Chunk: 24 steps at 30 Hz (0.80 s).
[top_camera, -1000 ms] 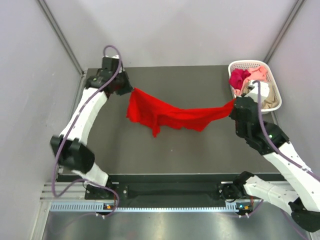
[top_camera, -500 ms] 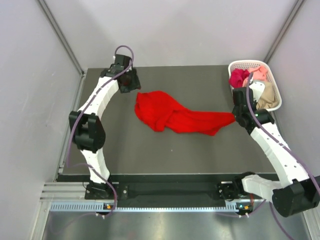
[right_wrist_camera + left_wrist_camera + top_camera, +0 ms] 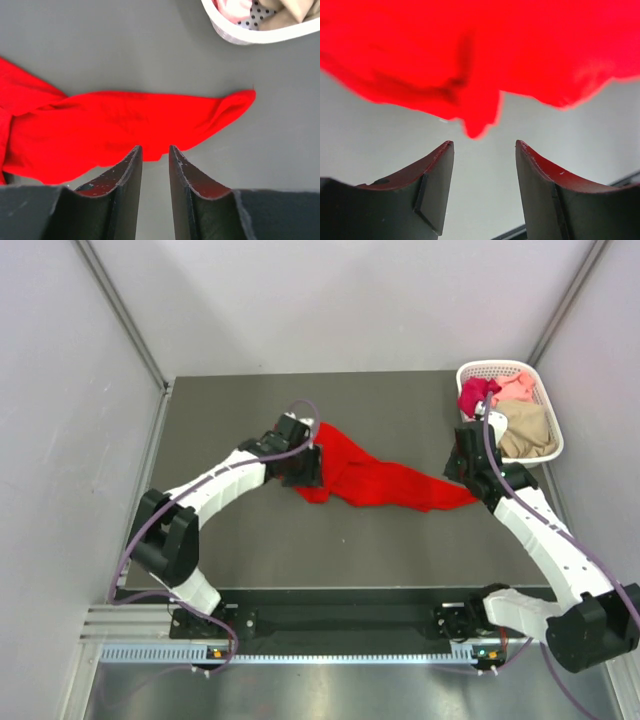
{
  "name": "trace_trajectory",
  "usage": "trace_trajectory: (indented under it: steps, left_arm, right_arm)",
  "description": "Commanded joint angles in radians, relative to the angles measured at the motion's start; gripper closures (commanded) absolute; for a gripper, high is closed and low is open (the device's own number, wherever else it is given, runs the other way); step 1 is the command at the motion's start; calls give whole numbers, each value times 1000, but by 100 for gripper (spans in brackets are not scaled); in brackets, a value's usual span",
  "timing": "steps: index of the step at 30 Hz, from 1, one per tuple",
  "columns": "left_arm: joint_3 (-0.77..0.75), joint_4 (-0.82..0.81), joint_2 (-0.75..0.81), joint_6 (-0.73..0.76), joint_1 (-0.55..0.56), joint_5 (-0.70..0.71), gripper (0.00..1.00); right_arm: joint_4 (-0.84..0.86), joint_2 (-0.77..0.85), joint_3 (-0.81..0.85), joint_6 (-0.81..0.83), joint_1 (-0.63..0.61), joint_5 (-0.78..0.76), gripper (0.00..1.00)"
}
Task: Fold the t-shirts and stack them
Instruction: Flatten the tshirt out
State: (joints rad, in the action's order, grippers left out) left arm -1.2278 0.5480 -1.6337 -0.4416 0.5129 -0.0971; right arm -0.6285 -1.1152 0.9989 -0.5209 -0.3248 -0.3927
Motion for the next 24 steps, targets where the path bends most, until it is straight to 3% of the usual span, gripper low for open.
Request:
trace_trajectory:
  steps: [1,12,17,24]
  left_arm:
    - [68,-147,66,30,74,66,43]
    - [146,-111,38,-43,111,310,44]
    - [232,-201,66,-55,15,131,46]
    - [301,-327,54,-72,-66,16,47]
  right_arm:
    - [29,58,-8,-13,-7,11,71]
    - [96,115,-83,15,-8,90,70]
    - [142,95,-117,19,-19,173,70]
    - [151,89,-117,19,-40,167,71]
